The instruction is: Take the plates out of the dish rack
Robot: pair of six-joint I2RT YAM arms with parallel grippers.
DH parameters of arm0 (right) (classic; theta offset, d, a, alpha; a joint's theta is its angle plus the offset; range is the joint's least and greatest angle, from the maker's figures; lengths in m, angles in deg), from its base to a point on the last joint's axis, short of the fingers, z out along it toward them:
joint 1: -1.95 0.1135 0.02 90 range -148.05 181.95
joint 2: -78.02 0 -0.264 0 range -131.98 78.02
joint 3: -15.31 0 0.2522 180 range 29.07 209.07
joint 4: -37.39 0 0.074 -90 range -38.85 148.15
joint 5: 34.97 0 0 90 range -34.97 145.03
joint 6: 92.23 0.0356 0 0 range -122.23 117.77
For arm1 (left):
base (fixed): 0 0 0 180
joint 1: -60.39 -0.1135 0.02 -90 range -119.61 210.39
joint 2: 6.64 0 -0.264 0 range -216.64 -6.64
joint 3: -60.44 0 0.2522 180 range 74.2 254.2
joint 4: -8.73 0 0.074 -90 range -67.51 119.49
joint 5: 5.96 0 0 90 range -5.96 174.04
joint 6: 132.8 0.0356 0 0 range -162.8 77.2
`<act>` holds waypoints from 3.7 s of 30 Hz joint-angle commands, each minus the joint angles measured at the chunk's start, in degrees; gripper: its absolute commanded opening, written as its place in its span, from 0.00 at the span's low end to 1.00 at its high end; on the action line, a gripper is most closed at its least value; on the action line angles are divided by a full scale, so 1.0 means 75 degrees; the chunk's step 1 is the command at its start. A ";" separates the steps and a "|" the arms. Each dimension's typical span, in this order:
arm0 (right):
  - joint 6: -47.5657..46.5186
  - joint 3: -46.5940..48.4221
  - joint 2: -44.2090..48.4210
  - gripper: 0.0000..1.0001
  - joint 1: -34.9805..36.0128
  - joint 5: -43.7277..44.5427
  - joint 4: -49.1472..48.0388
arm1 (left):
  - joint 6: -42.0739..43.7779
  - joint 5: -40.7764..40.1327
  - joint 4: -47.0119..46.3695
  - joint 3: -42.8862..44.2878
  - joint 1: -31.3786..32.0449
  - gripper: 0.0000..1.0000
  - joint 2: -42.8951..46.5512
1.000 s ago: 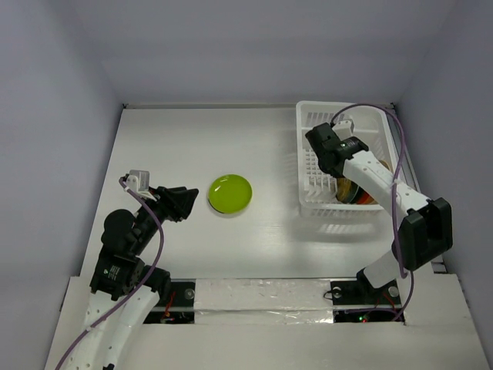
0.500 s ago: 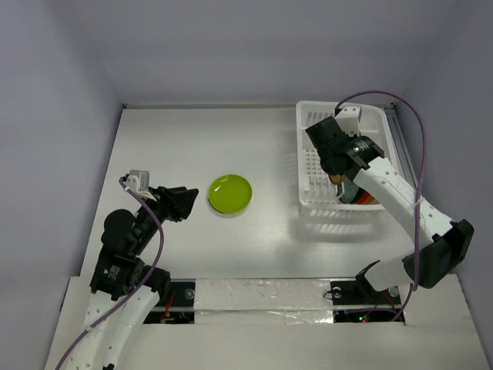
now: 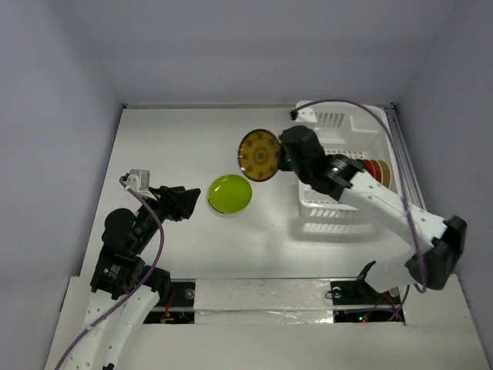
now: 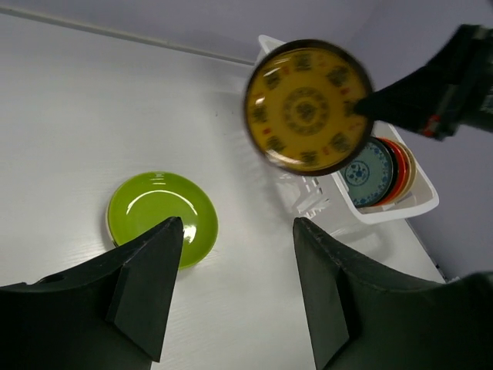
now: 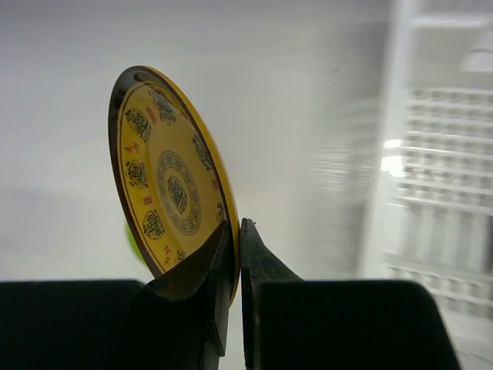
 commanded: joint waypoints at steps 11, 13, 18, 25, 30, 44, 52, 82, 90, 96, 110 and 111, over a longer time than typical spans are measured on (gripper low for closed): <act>0.1708 -0.0477 -0.2689 0.00 0.0283 -0.2689 -0.3631 | -0.0017 -0.0092 -0.0251 0.0150 -0.0036 0.62 -0.0097; 0.1814 -0.0641 -0.2877 0.00 0.0283 -0.2583 -0.3736 | -0.0017 -0.0092 -0.0240 0.0149 -0.0036 0.62 -0.0097; 0.2014 -0.1239 -0.3088 0.00 0.0283 -0.2524 -0.4018 | -0.0017 -0.0104 -0.0251 0.0150 -0.0036 0.62 -0.0097; 0.2353 -0.1860 -0.3147 0.04 0.0143 -0.2547 -0.4358 | -0.0029 -0.0092 -0.0263 0.0138 -0.0036 0.62 -0.0097; 0.2400 -0.2024 -0.3241 0.24 0.0143 -0.2606 -0.4323 | -0.0029 -0.0069 -0.0263 0.0138 -0.0036 0.61 -0.0085; 0.1733 -0.2001 -0.1324 0.57 0.0143 -0.0828 -0.2532 | -0.0029 -0.0034 -0.0286 0.0138 -0.0036 0.59 0.0020; 0.1054 -0.2504 0.1315 0.00 -0.2230 0.0605 -0.0562 | -0.0005 0.0096 -0.0334 0.0114 -0.0036 0.19 0.0161; -0.0752 -0.1943 0.0287 0.33 -0.4334 0.0417 0.1419 | -0.0005 -0.0116 -0.0251 0.0173 0.0257 0.27 0.0583; -0.1021 -0.1427 -0.0403 0.27 -0.4334 0.0569 0.2062 | -0.0005 -0.0116 -0.0263 0.0161 0.0328 0.28 0.0665; -0.0869 -0.1205 -0.0779 0.21 -0.3865 0.1213 0.2555 | -0.0005 -0.0104 -0.0263 0.0161 0.0328 0.29 0.0665; -0.0506 -0.0081 -0.1588 0.08 -0.2694 0.2890 0.3845 | -0.0029 -0.0151 -0.0251 0.0161 0.0328 0.29 0.0653; -0.0506 0.0002 -0.1589 0.07 -0.2693 0.2913 0.3950 | -0.0017 -0.0151 -0.0251 0.0161 0.0328 0.29 0.0653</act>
